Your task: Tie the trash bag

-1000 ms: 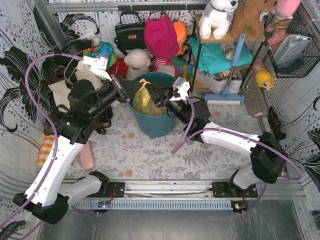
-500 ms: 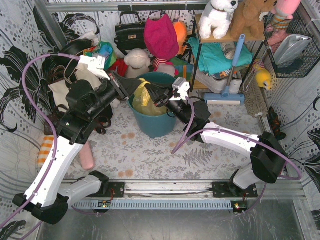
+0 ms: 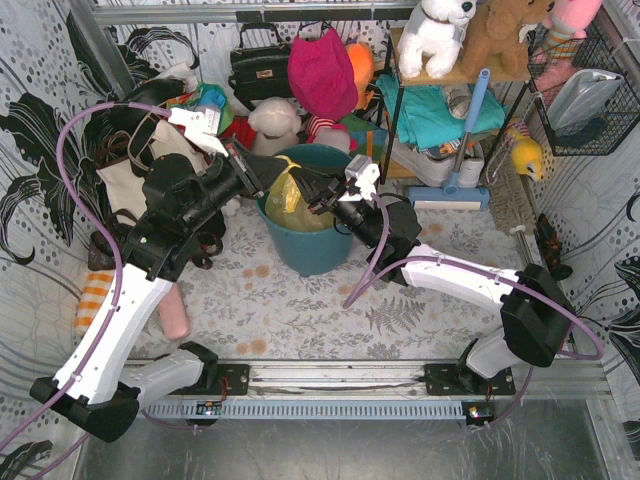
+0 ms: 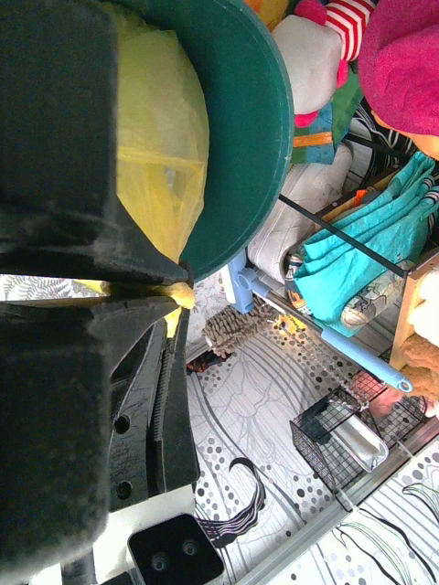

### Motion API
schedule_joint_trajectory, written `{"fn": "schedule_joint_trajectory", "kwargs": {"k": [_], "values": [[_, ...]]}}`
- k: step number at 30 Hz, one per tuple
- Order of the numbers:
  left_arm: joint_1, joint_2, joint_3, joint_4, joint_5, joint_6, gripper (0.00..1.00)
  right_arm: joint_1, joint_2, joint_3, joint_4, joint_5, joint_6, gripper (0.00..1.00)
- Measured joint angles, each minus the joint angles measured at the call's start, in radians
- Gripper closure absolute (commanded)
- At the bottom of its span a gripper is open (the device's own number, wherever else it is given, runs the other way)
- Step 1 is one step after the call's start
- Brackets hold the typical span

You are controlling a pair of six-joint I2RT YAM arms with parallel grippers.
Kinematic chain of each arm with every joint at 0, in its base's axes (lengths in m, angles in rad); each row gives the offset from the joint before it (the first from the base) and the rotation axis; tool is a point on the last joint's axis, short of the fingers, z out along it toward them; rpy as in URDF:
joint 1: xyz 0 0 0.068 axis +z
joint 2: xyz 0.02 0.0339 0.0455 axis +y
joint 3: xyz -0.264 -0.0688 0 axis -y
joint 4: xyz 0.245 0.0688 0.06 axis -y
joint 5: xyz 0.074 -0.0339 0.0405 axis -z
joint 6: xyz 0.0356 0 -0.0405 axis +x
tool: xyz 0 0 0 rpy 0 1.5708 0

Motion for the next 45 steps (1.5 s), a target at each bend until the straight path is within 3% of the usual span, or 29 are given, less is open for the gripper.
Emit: {"fn": "schedule_joint_trajectory", "kwargs": {"k": [8,15,18,21,33,38,45], "values": [[-0.001,-0.003,0.000,0.006,-0.009,0.006,1.00,0.000,0.000,0.000,0.000,0.000,0.000,1.00],[-0.002,-0.004,0.000,0.004,-0.037,0.011,1.00,0.000,0.000,0.000,0.000,-0.002,0.000,0.99],[-0.002,-0.004,0.000,0.004,-0.038,0.011,1.00,0.000,-0.002,0.000,-0.004,-0.001,0.003,0.67],[-0.002,-0.004,0.000,0.008,-0.050,0.013,1.00,0.000,-0.032,-0.010,-0.029,0.008,0.014,0.54],[-0.002,-0.003,-0.016,0.033,-0.053,0.014,1.00,0.000,-0.301,-0.046,-0.386,0.031,0.203,0.44],[-0.002,-0.003,-0.026,0.044,-0.053,0.014,1.00,0.000,-0.304,-0.064,-0.495,0.038,0.336,0.44],[-0.002,-0.003,-0.035,0.051,-0.053,0.014,1.00,0.000,-0.227,-0.069,-0.507,0.029,0.438,0.40]]}}
